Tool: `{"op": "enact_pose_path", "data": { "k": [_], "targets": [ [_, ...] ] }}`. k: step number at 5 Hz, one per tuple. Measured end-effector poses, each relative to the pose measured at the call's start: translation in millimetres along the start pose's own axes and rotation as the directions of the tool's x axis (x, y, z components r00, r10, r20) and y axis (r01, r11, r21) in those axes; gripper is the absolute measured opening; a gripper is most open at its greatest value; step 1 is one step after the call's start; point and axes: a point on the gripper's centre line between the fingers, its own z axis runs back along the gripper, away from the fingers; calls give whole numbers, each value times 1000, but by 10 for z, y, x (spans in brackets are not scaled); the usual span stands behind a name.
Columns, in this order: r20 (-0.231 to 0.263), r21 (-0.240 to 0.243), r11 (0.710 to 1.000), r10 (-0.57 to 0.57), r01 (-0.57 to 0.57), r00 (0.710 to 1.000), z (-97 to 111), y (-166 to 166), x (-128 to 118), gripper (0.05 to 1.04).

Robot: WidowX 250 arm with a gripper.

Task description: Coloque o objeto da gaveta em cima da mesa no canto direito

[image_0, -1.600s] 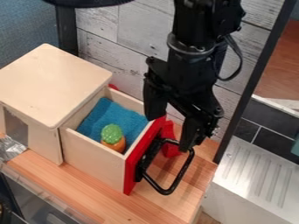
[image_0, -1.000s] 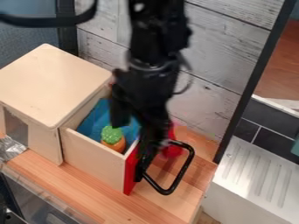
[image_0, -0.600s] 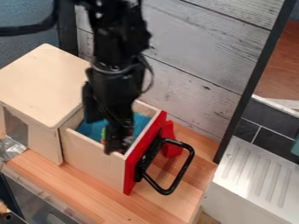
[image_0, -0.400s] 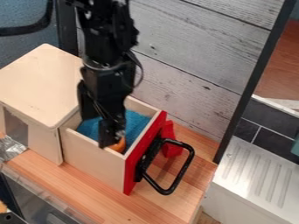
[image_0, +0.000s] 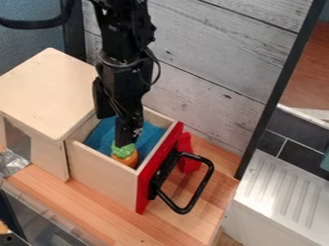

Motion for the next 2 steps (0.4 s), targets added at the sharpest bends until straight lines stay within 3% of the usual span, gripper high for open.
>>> {"op": "enact_pose_path", "data": {
  "k": [2],
  "targets": [
    [-18, 3, 1000, 1, -1, 1000, -157, -18, 42, 1000]
  ]
}}
